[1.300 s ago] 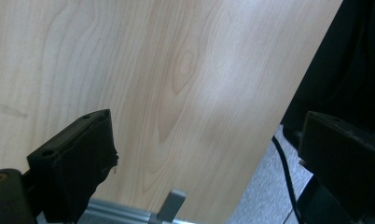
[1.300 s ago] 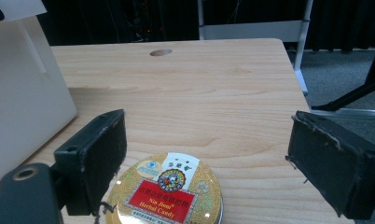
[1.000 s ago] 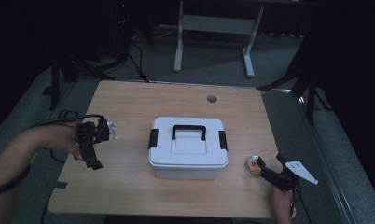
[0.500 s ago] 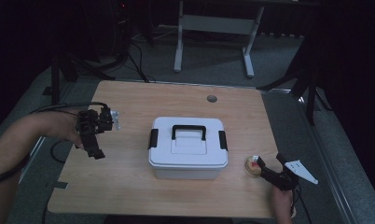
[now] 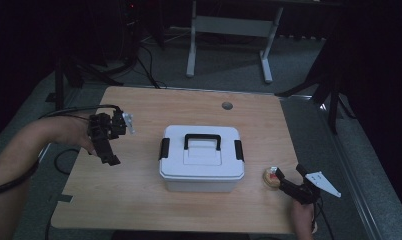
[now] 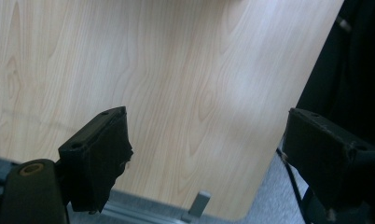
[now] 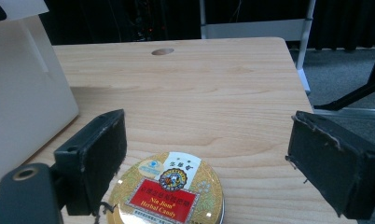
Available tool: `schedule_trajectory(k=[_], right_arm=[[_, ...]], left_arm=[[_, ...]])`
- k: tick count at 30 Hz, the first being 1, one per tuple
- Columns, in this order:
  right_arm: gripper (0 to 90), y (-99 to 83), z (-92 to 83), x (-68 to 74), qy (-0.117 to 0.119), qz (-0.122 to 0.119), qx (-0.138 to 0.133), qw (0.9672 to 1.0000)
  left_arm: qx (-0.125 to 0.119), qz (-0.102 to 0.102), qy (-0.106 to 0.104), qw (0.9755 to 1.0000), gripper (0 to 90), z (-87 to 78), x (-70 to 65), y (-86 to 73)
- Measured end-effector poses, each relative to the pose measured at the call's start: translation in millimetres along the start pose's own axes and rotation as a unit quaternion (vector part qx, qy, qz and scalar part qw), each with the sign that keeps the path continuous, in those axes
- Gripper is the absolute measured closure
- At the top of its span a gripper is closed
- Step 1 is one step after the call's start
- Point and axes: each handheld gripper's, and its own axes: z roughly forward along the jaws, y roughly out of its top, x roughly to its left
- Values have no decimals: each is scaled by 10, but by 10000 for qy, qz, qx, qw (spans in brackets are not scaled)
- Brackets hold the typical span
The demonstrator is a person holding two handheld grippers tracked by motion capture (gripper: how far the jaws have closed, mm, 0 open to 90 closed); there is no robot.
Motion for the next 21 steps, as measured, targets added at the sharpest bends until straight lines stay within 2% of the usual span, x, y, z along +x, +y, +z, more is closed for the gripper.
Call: schedule_trajectory(k=[2, 3, 11, 21], right_arm=[[113, 0, 0, -1, 0, -2, 0, 10000], [113, 0, 0, -1, 0, -2, 0, 10000], [113, 1, 3, 1, 15, -26, 14, 10000], [113, 0, 0, -2, 36, -9, 4, 10000]], left_arm=[[0, 0, 0, 10000, 141, 0, 0, 0], [-187, -25, -60, 9998, 141, -9, 16, 31], [-51, 100, -112, 9999, 159, 55, 39, 238], [-84, 324, -169, 9993, 161, 116, 45, 497]])
